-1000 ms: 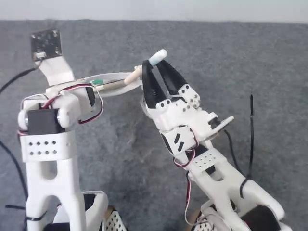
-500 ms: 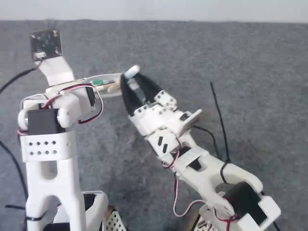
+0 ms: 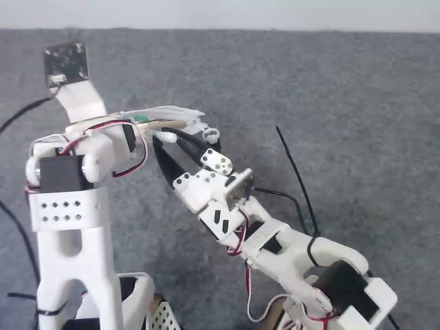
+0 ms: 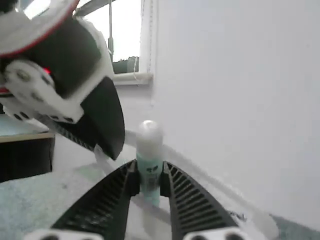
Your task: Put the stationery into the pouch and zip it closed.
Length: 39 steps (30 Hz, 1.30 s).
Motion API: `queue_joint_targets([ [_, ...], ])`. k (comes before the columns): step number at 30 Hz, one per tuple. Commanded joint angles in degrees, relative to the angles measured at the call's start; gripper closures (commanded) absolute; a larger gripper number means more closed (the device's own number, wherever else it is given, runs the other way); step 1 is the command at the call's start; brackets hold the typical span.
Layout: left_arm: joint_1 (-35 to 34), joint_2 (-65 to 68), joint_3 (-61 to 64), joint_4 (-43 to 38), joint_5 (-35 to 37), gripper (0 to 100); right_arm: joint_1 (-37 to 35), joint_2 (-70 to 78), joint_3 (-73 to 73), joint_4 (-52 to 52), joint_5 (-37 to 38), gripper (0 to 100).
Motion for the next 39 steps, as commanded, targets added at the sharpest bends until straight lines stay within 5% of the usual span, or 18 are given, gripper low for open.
queue_joint_targets([
  [1, 0.2, -0.5, -2.3, -1.2, -0.5, 99, 0.7, -1.2, -2.9, 4.6, 0.9, 85.9],
  [5, 0.2, -0.5, -1.5, -1.6, -0.5, 99, 0.7, -1.2, -2.1, 2.8, 0.9, 75.8],
  [13, 0.2, -0.5, -0.9, -2.4, -0.6, 99, 1.5, -9.3, 3.3, -5.3, 5.2, 89.4],
  [26, -4.9, -0.5, -1.1, -3.6, -0.4, 99, 15.6, -38.5, -3.3, 41.7, -14.2, 99.3],
  [31, -5.2, -0.5, -1.1, -3.6, -0.3, 99, 15.7, -41.7, -7.1, 58.2, -9.5, 99.1],
  [35, -7.1, -0.5, -1.1, -4.7, -0.2, 99, 13.2, -38.8, -8.4, 61.2, -2.7, 98.3],
  [39, -7.8, -0.5, -1.1, -4.7, -0.2, 99, 10.4, -33.5, -8.4, 61.4, -1.4, 85.1],
])
